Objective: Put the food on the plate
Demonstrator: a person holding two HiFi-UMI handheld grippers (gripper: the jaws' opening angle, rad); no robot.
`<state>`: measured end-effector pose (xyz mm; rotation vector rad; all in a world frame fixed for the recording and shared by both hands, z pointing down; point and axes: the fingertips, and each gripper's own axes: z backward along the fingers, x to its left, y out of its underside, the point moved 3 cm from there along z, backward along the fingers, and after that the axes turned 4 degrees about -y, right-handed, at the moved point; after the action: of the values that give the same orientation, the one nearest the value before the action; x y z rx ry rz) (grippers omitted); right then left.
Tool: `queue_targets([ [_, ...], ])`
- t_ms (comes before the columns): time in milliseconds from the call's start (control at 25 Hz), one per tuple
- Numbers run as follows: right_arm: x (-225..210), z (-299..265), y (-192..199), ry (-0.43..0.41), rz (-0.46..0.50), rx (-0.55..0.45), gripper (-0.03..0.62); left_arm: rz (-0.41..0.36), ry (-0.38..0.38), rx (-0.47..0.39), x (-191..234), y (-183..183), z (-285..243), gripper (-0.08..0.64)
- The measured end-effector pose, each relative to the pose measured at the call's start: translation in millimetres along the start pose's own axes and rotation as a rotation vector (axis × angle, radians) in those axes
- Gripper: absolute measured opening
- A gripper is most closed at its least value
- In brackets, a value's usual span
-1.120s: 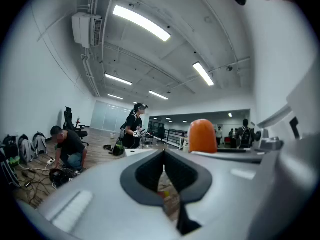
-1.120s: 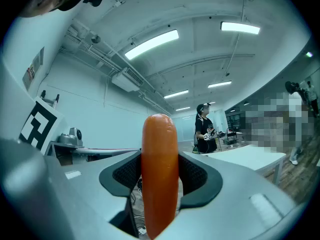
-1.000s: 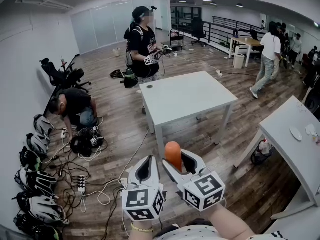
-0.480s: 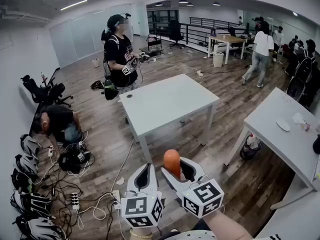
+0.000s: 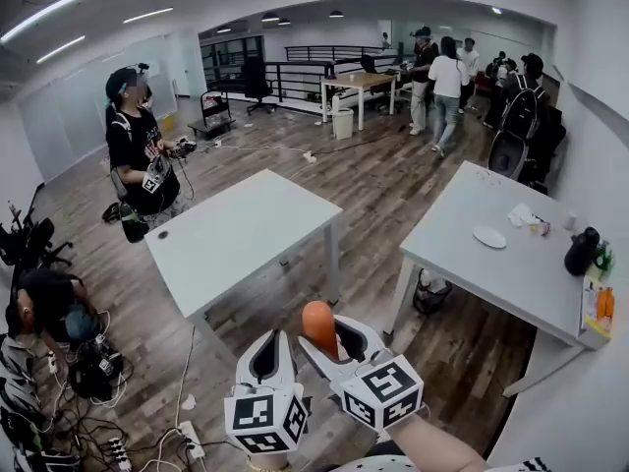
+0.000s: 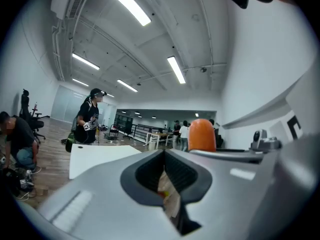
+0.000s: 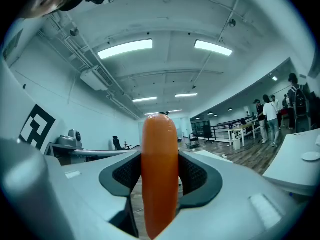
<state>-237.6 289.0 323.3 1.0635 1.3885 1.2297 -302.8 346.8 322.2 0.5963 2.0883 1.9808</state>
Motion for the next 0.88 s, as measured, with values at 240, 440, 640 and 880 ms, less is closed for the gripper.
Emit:
queue_targets([
  [240,-105,26,-13,0.116,0.005,-0.005,0.222,-0.013,0.115,0.008,-79,0,-85,0.008],
  [440,-196,63,-19,0.22,0.003,-0.013,0.222,-0.02,0.212,0.022,-156,7,-151,0.008],
  [640,-270,100,-22,0.314,0.015,-0.019,0.222,-0.035,0.312,0.03,-231,17,-204,0.008],
  [880,-349,151,-20,0.443,0.016,-0.023,0.221,-0.018,0.448,0.046,-316,32,-250,0.008],
])
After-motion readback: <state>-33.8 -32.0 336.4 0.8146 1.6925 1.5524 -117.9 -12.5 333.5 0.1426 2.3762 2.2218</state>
